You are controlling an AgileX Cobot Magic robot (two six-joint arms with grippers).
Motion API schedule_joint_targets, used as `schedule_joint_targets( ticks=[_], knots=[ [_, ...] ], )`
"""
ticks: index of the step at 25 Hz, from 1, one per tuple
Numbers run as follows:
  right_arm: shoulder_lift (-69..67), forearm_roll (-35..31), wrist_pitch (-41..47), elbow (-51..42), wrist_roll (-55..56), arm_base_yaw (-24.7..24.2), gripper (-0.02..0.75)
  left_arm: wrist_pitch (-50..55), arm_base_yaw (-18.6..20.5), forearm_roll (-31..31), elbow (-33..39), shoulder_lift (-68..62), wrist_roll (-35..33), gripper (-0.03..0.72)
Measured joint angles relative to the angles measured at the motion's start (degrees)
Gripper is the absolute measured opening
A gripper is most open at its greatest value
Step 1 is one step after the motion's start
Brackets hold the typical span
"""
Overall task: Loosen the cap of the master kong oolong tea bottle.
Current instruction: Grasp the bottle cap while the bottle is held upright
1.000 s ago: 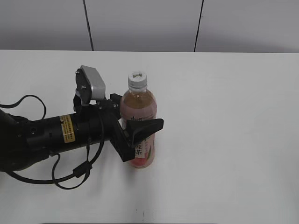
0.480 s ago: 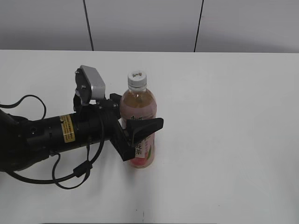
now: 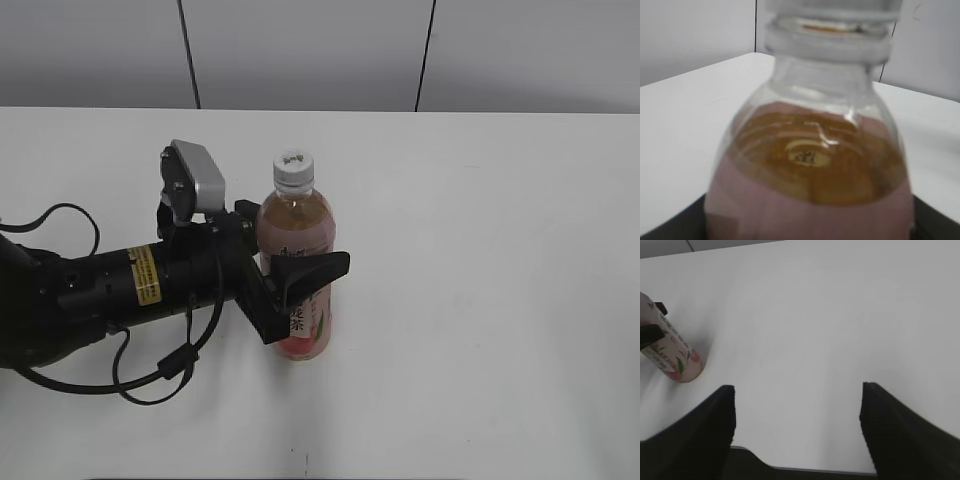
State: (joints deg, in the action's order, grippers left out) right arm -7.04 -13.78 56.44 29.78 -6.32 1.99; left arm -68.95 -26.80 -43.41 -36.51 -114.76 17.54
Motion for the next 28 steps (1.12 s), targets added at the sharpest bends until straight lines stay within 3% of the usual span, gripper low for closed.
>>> schedule_joint_targets(
  ticks=[8,16,23,28],
  knots=[
    [-32.1,-12.1,-12.0,8.6,-23.2,0.0,0.586,-0.1,0.0,0.0,0.0,0.0,0.0,0.442],
    [-62.6,-15.1,-9.8,28.6,-38.4,0.7,0.568,-0.2,0.0,0.0,0.0,0.0,0.0,0.442],
    [-80.3,-9.8,1.5,48.0,-38.2,9.9,0.513,-0.3,0.0,0.0,0.0,0.0,0.0,0.442],
    [-90.7,-7.0,11.7,65.4,-28.8,19.2,0.472,-0.3,0.0,0.0,0.0,0.0,0.0,0.442]
  ],
)
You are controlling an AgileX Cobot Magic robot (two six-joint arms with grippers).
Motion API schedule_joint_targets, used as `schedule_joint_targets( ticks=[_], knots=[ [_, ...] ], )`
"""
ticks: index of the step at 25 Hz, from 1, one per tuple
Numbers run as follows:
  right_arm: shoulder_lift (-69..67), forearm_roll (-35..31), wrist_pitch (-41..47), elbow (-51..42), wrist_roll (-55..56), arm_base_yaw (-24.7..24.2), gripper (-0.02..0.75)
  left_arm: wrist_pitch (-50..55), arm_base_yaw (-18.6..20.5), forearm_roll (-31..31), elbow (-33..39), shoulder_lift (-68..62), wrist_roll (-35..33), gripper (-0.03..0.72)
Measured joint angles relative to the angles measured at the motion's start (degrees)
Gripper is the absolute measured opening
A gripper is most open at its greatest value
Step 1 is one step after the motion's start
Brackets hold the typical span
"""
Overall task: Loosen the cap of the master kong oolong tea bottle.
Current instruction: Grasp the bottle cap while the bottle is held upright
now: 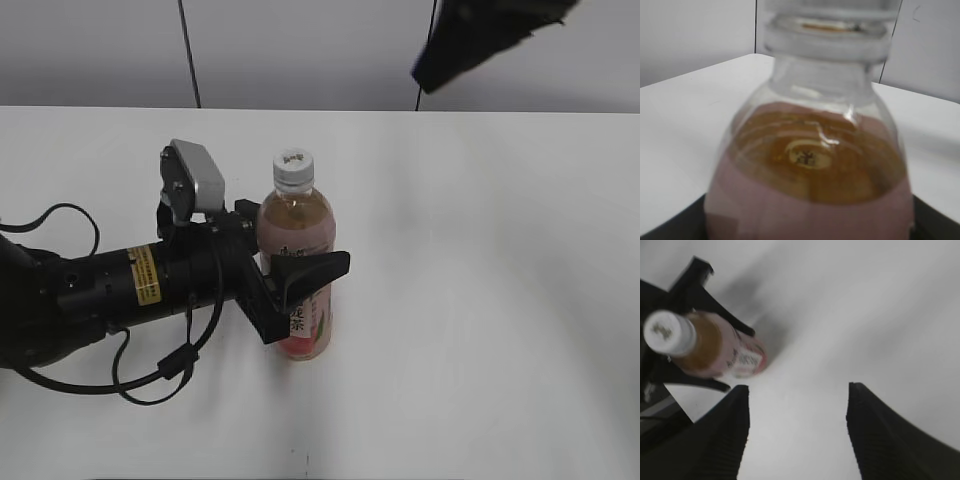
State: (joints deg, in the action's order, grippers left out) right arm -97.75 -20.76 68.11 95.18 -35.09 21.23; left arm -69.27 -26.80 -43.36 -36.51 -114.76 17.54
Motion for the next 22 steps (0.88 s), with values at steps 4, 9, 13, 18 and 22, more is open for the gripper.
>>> schedule_joint_targets(
  ticks=[4,9,13,18,22],
  knots=[
    [-3.4,3.9,0.7,8.1,7.8,7.6,0.44,0.0,0.0,0.0,0.0,0.0,0.0,0.442],
    [-3.6,10.9,1.2,10.6,19.0,16.2,0.435,0.0,0.0,0.0,0.0,0.0,0.0,0.442],
    [-4.5,12.7,1.4,10.8,29.7,19.5,0.434,0.0,0.0,0.0,0.0,0.0,0.0,0.442],
    [-5.5,14.1,1.6,9.2,34.6,20.5,0.434,-0.1,0.0,0.0,0.0,-0.1,0.0,0.442],
    [-6.2,13.9,1.7,8.0,37.8,20.7,0.434,-0.1,0.0,0.0,0.0,-0.1,0.0,0.442]
  ],
)
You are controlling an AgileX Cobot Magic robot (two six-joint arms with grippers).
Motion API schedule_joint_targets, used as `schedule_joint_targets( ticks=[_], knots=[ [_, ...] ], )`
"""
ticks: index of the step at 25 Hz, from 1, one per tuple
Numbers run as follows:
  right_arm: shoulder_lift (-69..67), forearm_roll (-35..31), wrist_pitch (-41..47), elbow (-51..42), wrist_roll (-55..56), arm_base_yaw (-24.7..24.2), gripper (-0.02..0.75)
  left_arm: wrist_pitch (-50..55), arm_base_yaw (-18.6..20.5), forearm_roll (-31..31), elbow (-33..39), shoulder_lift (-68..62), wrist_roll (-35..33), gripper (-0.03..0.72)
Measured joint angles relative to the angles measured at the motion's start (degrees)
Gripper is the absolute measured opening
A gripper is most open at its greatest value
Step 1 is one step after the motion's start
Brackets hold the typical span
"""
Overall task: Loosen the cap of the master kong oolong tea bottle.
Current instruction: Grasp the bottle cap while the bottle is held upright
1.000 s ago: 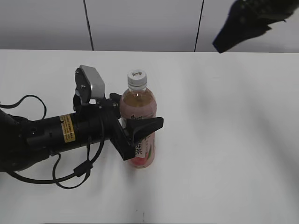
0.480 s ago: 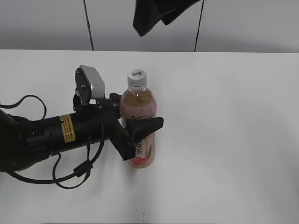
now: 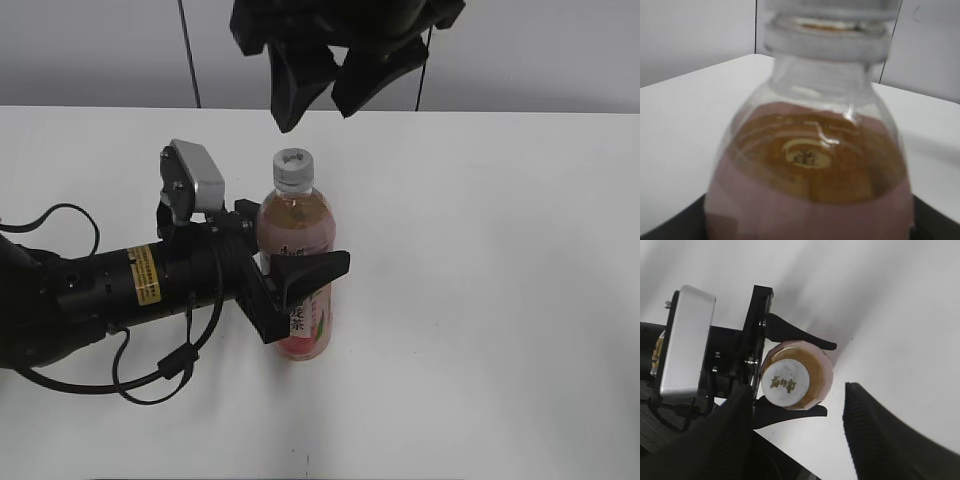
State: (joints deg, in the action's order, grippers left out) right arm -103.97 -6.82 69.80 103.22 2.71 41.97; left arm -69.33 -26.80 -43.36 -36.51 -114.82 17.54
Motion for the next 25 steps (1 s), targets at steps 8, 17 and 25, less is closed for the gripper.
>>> schedule_joint_targets(
  ticks=[8,17,25],
  knots=[
    [-3.5,-1.7,0.1,0.0,2.8,0.0,0.428,0.0,0.0,0.0,0.0,0.0,0.0,0.442],
    [-5.1,-1.8,0.1,-0.1,4.0,0.0,0.387,0.0,0.0,0.0,0.0,0.0,0.0,0.442],
    [-5.1,0.0,0.1,-0.1,4.0,0.9,0.387,0.0,0.0,0.1,0.0,0.0,0.0,0.442]
  ],
)
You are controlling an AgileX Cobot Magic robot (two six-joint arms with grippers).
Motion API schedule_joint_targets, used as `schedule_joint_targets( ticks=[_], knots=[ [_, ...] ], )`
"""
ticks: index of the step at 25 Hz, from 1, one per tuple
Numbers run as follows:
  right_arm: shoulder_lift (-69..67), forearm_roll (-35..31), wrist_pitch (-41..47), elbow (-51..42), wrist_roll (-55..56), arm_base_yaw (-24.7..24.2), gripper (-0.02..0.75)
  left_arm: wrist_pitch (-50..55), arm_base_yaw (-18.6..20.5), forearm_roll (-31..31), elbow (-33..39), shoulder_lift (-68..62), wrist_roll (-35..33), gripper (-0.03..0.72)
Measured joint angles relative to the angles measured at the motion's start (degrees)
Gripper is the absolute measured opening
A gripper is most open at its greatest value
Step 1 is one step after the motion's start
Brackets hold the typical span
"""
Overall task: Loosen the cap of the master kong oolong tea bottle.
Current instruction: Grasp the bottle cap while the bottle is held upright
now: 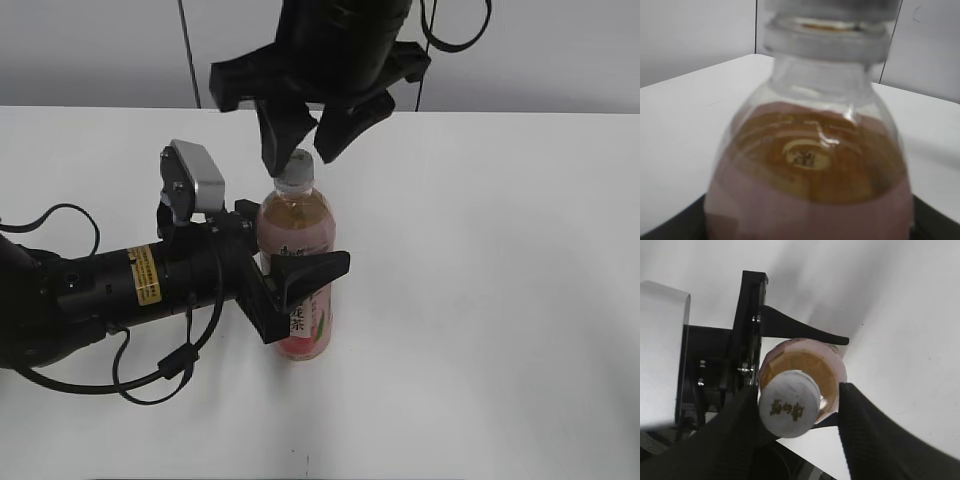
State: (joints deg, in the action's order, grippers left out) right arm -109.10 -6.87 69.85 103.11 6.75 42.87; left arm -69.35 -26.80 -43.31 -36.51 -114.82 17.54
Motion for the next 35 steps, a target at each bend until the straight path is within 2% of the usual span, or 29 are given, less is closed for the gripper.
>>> schedule_joint_targets(
  ticks=[14,35],
  knots=[
    [0.0,2.8,0.0,2.4,-0.5,2.6,0.386,0.0,0.0,-0.1,0.0,0.0,0.0,0.442],
    [-1.4,5.0,0.1,1.3,-1.3,2.6,0.38,0.0,0.0,-0.1,0.0,0.0,0.0,0.442]
  ],
)
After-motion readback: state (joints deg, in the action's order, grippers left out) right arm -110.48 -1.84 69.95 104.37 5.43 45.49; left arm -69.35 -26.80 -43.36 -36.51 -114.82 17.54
